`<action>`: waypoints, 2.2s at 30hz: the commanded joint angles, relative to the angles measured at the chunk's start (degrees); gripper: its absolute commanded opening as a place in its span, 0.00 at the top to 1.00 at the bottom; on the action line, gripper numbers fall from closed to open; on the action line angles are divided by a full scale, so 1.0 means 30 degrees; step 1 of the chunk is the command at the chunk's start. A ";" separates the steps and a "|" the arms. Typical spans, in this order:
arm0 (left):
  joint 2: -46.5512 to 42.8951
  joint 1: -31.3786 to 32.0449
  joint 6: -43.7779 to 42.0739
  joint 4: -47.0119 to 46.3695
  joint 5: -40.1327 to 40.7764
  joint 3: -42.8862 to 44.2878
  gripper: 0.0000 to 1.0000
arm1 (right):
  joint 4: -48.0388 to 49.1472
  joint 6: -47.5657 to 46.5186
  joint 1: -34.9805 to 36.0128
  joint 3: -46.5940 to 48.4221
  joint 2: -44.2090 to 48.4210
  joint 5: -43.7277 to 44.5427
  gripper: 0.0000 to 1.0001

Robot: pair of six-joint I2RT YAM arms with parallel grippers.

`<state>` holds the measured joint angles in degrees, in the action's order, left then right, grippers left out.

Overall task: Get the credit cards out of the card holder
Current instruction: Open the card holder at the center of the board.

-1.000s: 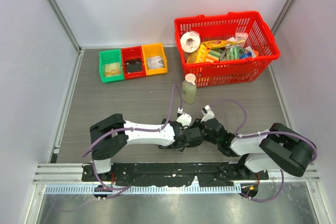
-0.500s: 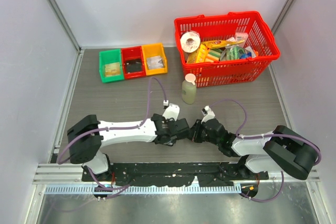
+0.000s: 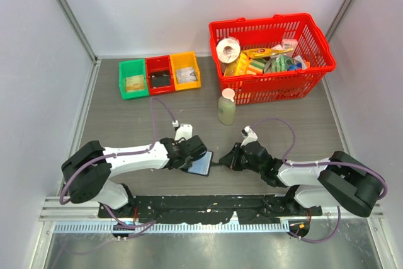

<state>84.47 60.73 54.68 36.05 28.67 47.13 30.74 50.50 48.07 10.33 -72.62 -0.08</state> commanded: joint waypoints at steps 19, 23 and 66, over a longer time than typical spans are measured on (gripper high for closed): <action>-0.2022 -0.1464 0.2575 -0.8120 -0.3813 -0.4520 0.96 | -0.9865 -0.3972 -0.0058 0.6839 0.2263 0.1493 0.52; -0.2052 -0.1464 0.2780 -0.8677 -0.3871 -0.4666 0.96 | -0.9313 -0.3680 0.0059 0.7485 0.1913 0.0583 0.50; -0.4808 -0.1435 0.1315 -0.7123 -0.5314 -0.2933 0.82 | -0.6291 -0.3387 0.0147 0.6107 -0.3128 -0.0969 0.66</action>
<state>67.05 56.25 59.29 17.85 11.86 42.02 17.08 41.87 48.27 27.03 -82.52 -3.86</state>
